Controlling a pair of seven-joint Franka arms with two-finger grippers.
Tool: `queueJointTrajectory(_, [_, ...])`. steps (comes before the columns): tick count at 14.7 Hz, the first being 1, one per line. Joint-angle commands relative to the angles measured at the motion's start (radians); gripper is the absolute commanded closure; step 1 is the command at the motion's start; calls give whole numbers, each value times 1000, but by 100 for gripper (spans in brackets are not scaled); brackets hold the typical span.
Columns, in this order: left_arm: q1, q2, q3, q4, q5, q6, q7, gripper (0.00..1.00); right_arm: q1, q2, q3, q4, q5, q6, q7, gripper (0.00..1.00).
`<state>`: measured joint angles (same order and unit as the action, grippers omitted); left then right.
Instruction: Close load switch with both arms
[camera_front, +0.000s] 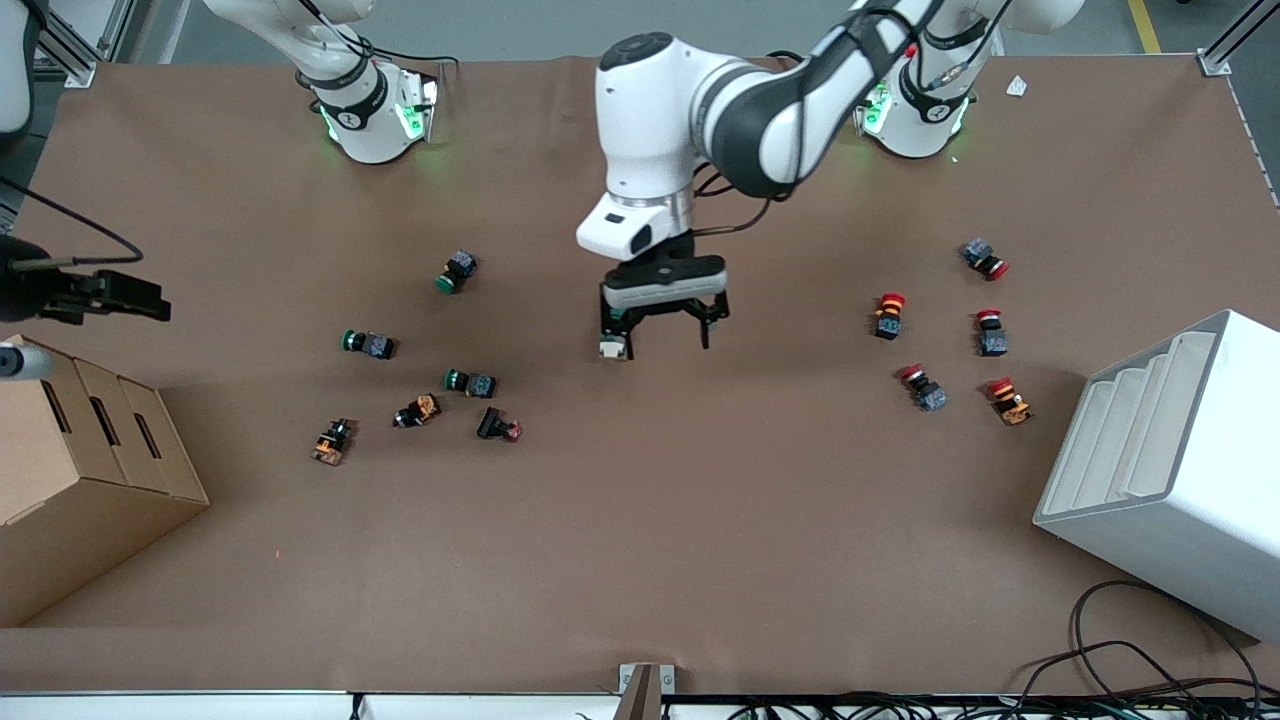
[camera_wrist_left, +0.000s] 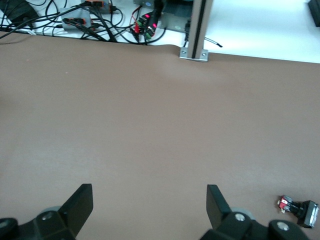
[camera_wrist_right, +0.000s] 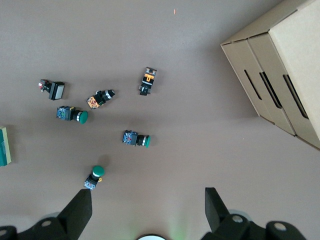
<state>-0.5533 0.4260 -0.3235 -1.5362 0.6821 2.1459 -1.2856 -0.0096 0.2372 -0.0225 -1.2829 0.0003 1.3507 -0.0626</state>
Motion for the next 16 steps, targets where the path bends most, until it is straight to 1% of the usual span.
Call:
queueJointTrajectory(1, [65, -67, -6, -10, -99, -59, 167, 0, -1, -148, 6, -189, 4, 65, 12, 0])
queueJointTrajectory(2, [93, -88, -6, -8, -131, -79, 254, 0, -1, -171, 6, -211, 4, 73, 10, 0])
queueJointTrajectory(4, [157, -140, -8, -8, -215, -124, 420, 0, -4, -170, 6, -202, 3, 67, 7, 0])
queueJointTrajectory(6, [203, -190, -6, -8, -272, -171, 486, 0, -4, -167, 4, -197, 3, 62, 4, 0])
queueJointTrajectory(9, [233, -248, 3, -7, -286, -241, 636, 0, -3, -188, 4, -196, 1, 41, 6, 0])
queueJointTrajectory(10, [272, -263, 1, -1, -294, -256, 694, 0, -3, -211, 4, -208, 3, 41, 6, 0])
queueJointTrajectory(12, [338, -291, 3, 14, -386, -291, 776, 0, -3, -249, 4, -240, 1, 37, 4, 0])
queueJointTrajectory(13, [377, -297, 3, 30, -416, -317, 810, 0, -3, -265, 4, -256, 1, 39, 4, 0])
queueJointTrajectory(15, [421, -311, 4, 50, -447, -365, 920, 0, -1, -289, 6, -279, 1, 47, 4, 0])
queueJointTrajectory(16, [450, -341, 14, 44, -490, -371, 978, 0, -1, -295, 6, -282, 1, 48, 3, 0])
